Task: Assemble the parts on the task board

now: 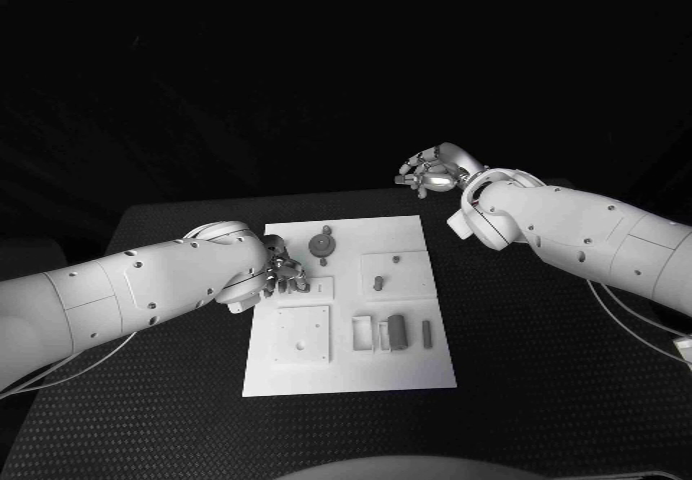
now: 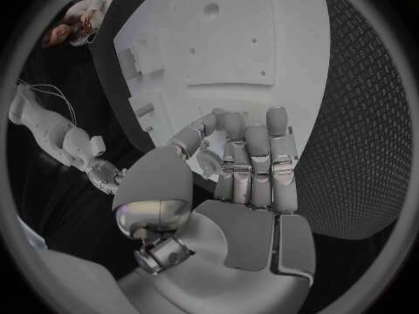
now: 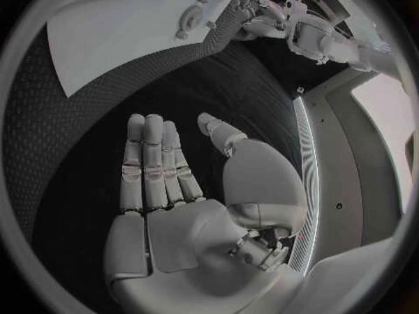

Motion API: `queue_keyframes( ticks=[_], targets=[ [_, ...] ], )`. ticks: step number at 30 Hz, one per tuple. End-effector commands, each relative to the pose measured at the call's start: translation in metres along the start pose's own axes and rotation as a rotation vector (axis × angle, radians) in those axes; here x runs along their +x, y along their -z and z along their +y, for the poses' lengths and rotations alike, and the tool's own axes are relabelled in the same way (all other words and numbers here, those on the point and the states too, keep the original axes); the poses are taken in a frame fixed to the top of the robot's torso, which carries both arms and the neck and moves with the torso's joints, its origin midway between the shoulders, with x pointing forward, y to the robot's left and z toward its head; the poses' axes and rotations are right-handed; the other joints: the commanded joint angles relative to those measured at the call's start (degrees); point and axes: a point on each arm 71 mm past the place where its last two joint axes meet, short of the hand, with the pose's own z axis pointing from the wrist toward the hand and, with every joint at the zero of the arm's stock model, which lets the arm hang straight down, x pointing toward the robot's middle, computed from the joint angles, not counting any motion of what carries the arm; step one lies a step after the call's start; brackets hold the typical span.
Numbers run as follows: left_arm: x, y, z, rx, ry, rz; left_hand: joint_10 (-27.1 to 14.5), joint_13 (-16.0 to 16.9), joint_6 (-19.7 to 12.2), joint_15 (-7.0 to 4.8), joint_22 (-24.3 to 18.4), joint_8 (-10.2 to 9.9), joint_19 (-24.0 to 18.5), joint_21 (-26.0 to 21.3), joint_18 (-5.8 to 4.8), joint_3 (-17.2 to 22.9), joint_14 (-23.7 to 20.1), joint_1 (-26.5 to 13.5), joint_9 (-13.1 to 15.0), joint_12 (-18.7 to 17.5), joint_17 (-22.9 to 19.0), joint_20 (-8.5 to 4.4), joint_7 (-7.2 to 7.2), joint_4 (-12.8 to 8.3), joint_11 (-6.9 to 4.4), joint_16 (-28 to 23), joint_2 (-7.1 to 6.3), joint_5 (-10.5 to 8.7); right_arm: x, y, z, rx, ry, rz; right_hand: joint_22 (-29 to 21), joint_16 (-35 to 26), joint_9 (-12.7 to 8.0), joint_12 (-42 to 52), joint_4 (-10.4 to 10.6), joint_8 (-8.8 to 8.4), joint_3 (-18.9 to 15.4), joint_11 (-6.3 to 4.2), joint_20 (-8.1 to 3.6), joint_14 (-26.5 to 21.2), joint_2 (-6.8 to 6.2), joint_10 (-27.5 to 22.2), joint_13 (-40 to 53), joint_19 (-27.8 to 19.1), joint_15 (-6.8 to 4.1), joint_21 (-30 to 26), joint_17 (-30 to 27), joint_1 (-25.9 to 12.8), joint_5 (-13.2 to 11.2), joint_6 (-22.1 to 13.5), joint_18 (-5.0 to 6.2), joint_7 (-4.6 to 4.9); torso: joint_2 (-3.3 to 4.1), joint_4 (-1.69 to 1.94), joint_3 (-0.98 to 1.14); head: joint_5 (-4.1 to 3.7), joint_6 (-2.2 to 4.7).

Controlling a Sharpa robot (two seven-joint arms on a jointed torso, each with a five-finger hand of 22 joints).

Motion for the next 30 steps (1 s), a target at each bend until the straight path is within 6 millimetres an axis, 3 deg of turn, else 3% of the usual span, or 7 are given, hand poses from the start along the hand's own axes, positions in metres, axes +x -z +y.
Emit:
queue_keyframes(
  ticks=[1, 16, 18, 23, 26, 30],
  targets=[
    [0.0003, 0.0001, -0.0023, 0.006, 0.004, -0.006, -0.25, 0.06, 3.64, -0.19, 1.37, 2.17, -0.3, 0.19, -0.45, 0.11, -0.11, 0.27, 4.15, 0.09, 0.01, -0.25, -1.15, 0.16, -0.14, 0.41, 0.75, -0.19, 0.001, -0.0002, 0.0008, -0.007, -0.001, 0.01, 0.08, -0.2, -0.06, 0.24, -0.03, 0.34, -0.07, -0.08, 0.01, 0.57, -0.08, -0.42, -0.07, 0.48, -0.01, -0.25, 0.08, -0.18, -0.24, -0.06, 0.77, 0.29, 0.01, -0.03, 0.0, 0.02, 0.0],
    [0.0023, 0.0002, -0.007, 0.027, 0.02, 0.006, -0.4, 0.14, 3.56, -0.27, 1.31, 2.09, -0.46, 0.44, -0.54, -0.27, -0.19, -0.74, 4.36, 0.17, -0.11, -0.33, -1.11, 1.14, -0.11, 0.43, -0.01, -1.13, 0.0009, -0.0002, 0.0006, -0.007, -0.001, 0.011, 0.11, -0.23, -0.08, 0.27, -0.01, 0.35, -0.08, -0.08, 0.01, 0.59, -0.07, -0.43, -0.11, 0.49, -0.01, -0.28, 0.13, -0.2, -0.24, -0.06, 0.77, 0.29, 0.0, -0.02, 0.01, -0.05, -0.06],
    [0.0026, 0.0003, -0.0074, 0.029, 0.02, 0.009, -0.51, 0.18, 3.5, -0.34, 1.29, 2.01, -0.62, 0.6, -0.53, -0.37, -0.26, -1.13, 4.54, 0.2, -0.2, -0.42, -1.12, 2.04, -0.12, 0.48, -0.72, -3.43, 0.001, -0.0002, 0.0006, -0.007, -0.001, 0.011, 0.12, -0.24, -0.08, 0.27, -0.01, 0.35, -0.08, -0.08, 0.01, 0.59, -0.07, -0.43, -0.12, 0.49, -0.01, -0.28, 0.13, -0.21, -0.24, -0.06, 0.77, 0.29, 0.01, -0.01, 0.03, -0.06, -0.1],
    [0.0032, 0.0005, -0.0085, 0.035, 0.02, 0.012, -0.6, 0.22, 3.47, -0.36, 1.25, 1.89, -0.8, 0.76, -0.55, -0.81, -0.35, -2.3, 4.74, 0.26, -0.32, -0.48, -1.13, 3.64, -0.12, 0.56, -2.43, -5.84, 0.001, -0.0002, 0.0006, -0.007, -0.001, 0.011, 0.13, -0.25, -0.08, 0.27, -0.01, 0.35, -0.08, -0.08, 0.01, 0.59, -0.07, -0.43, -0.13, 0.49, -0.01, -0.29, 0.15, -0.21, -0.24, -0.07, 0.77, 0.29, -0.01, -0.03, 0.03, -0.07, -0.11],
    [0.0035, 0.0005, -0.0089, 0.037, 0.019, 0.014, -0.63, 0.23, 3.49, -0.43, 1.22, 1.81, -0.91, 0.84, -0.51, -0.98, -0.38, -3.05, 4.89, 0.3, -0.4, -0.54, -1.17, 4.71, -0.16, 0.64, -3.57, -9.07, 0.001, -0.0002, 0.0006, -0.007, -0.001, 0.011, 0.13, -0.26, -0.09, 0.28, -0.01, 0.35, -0.08, -0.08, 0.01, 0.59, -0.07, -0.44, -0.13, 0.5, -0.01, -0.3, 0.15, -0.21, -0.24, -0.07, 0.77, 0.29, -0.01, -0.03, 0.03, -0.11, -0.12],
    [0.0036, 0.0006, -0.0095, 0.038, 0.02, 0.012, -0.65, 0.24, 3.48, -0.45, 1.21, 1.75, -0.96, 0.88, -0.5, -1.01, -0.4, -3.34, 4.96, 0.31, -0.44, -0.56, -1.17, 5.15, -0.17, 0.67, -4.09, -9.95, 0.0009, -0.0002, 0.0005, -0.006, -0.001, 0.011, 0.14, -0.27, -0.09, 0.28, -0.01, 0.36, -0.08, -0.08, 0.01, 0.6, -0.06, -0.44, -0.15, 0.5, -0.01, -0.31, 0.17, -0.21, -0.24, -0.07, 0.77, 0.29, 0.02, -0.03, 0.03, -0.16, -0.12]
  ],
)
